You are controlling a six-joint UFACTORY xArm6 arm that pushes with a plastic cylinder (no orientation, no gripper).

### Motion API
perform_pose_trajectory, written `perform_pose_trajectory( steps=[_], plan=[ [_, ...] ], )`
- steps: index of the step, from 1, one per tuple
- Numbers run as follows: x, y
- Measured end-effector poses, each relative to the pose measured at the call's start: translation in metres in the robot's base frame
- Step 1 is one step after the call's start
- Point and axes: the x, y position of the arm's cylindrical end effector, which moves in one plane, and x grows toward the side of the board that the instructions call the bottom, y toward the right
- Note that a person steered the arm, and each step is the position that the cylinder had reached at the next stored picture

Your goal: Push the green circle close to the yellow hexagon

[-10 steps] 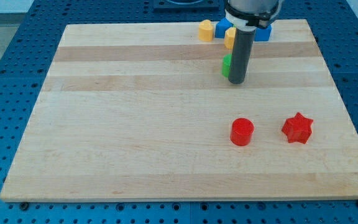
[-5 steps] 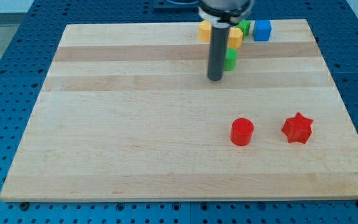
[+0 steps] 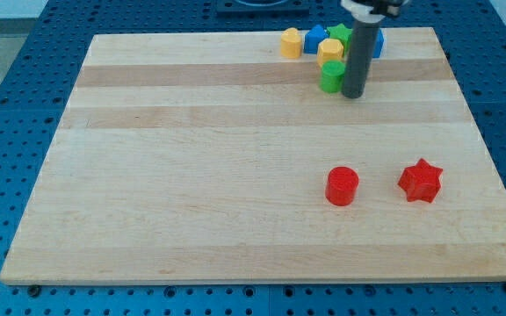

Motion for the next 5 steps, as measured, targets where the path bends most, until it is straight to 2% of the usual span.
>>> perform_pose_trajectory(
  steps=[2,3,4,5],
  plan=[
    [0.000,-0.034],
    [0.007,-0.034],
    [0.020,-0.058],
    [0.036,-0.019]
  ],
)
